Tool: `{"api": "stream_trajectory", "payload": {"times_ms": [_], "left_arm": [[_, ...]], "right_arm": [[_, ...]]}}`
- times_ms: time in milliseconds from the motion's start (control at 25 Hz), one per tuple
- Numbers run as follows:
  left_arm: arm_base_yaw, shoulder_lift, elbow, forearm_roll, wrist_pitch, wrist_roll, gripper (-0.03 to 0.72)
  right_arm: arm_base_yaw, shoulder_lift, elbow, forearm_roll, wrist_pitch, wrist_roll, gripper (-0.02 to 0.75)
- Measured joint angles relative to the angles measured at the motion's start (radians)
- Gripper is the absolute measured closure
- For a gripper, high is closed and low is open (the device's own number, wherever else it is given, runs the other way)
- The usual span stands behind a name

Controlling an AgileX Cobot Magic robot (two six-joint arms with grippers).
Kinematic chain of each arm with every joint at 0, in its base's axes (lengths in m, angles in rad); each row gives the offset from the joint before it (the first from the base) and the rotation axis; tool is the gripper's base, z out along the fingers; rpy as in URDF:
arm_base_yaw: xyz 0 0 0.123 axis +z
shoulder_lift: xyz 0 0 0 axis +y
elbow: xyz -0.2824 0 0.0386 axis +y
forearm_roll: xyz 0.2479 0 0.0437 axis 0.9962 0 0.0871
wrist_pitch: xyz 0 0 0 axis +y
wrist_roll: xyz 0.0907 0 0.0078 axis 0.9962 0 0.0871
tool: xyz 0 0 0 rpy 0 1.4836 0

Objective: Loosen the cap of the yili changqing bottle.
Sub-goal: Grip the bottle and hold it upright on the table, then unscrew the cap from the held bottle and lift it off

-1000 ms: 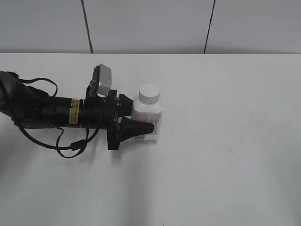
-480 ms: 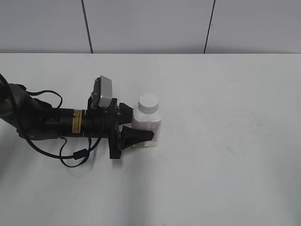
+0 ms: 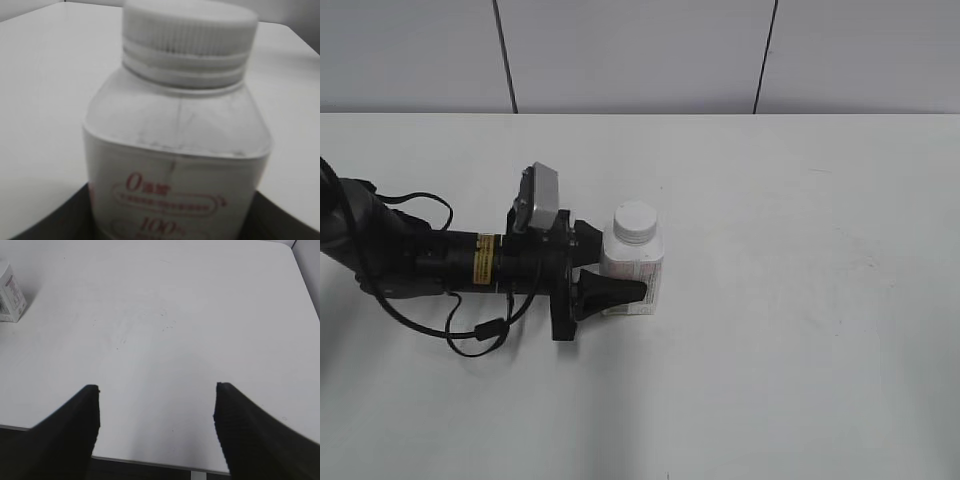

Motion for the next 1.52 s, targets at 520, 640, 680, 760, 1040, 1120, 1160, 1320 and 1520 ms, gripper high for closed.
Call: {"api": "stream_trajectory", "payload": {"times_ms": [520, 640, 680, 760, 1040, 1120, 1160, 1320, 1520], "left_arm": [[0.0, 0.0, -0.001, 0.03, -0.006, 0.002, 0.297], [0.0, 0.0, -0.001, 0.031, -0.007, 0.002, 0.298], [0.0, 0.0, -0.001, 0.031, -0.007, 0.002, 0.298], [0.0, 0.0, -0.001, 0.032, -0.008, 0.002, 0.298], [0.0, 0.0, -0.001, 0.034, -0.008, 0.002, 0.298], [0.0, 0.0, -0.001, 0.034, -0.008, 0.002, 0.298], [0.0, 0.0, -0.001, 0.035, -0.008, 0.002, 0.298], [0.0, 0.0, -0.001, 0.035, -0.008, 0.002, 0.298], [0.0, 0.0, -0.001, 0.035, -0.009, 0.002, 0.298]], "right_arm": [[0.0, 0.0, 0.0, 0.0, 0.0, 0.0, 0.174], [0.0, 0.0, 0.0, 0.0, 0.0, 0.0, 0.174], [0.0, 0.0, 0.0, 0.0, 0.0, 0.0, 0.174], [0.0, 0.0, 0.0, 0.0, 0.0, 0.0, 0.174], [0.0, 0.06, -0.082, -0.004, -0.019, 0.058, 0.174], [0.0, 0.14, -0.122, 0.002, 0.026, 0.078, 0.174], [0.0, 0.188, -0.143, 0.007, 0.049, 0.083, 0.174], [0.0, 0.365, -0.223, 0.064, 0.104, 0.103, 0.174], [0.0, 0.564, -0.301, 0.132, 0.106, 0.2, 0.174]]}}
